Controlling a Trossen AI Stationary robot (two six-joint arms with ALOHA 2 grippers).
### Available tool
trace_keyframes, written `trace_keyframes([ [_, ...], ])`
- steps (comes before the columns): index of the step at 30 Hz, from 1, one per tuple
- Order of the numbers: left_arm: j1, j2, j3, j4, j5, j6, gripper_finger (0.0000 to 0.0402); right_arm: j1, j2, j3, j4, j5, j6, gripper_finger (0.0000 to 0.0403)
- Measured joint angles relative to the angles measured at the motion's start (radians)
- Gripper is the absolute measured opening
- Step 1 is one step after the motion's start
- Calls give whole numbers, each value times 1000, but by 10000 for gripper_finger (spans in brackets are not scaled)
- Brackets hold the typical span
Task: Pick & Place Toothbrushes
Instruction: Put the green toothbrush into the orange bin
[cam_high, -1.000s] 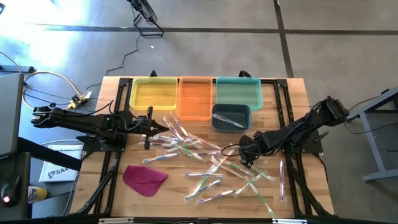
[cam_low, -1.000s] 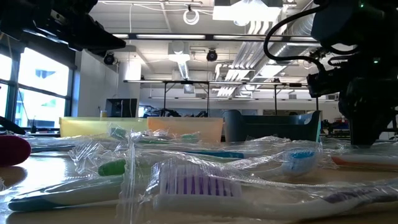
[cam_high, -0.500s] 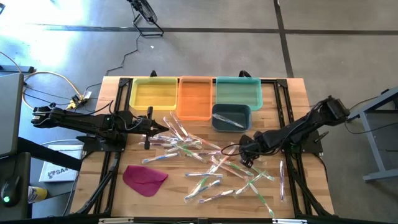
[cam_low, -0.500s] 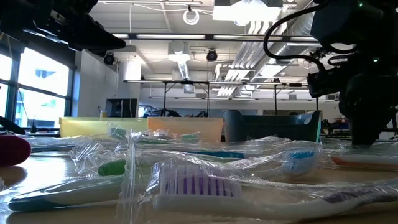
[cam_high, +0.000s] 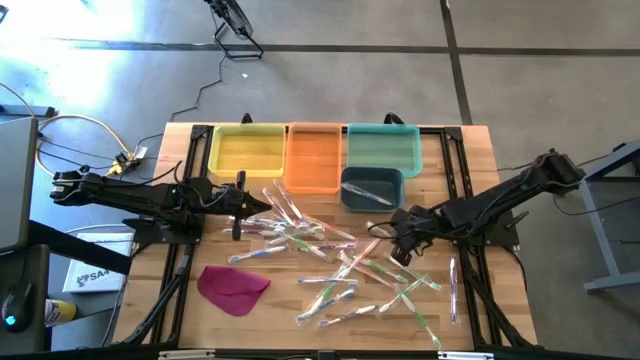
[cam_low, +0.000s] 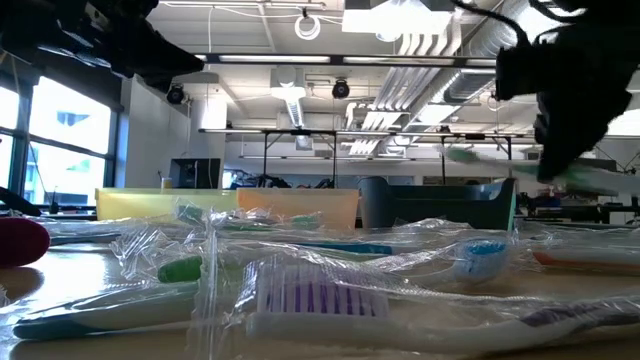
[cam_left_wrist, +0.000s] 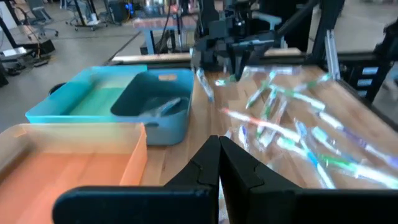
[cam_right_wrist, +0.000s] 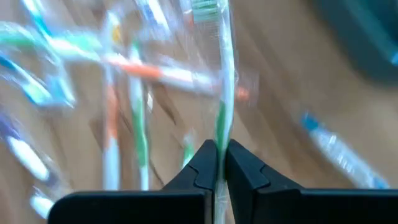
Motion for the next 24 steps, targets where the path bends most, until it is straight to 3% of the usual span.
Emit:
trace_keyframes([
  [12, 0, 0, 0, 176, 0, -16, 0, -5, -125, 2, 158, 250, -220, 10],
  [24, 0, 0, 0, 198, -34, -13, 0, -136, -121, 2, 518, 267, -588, 10],
])
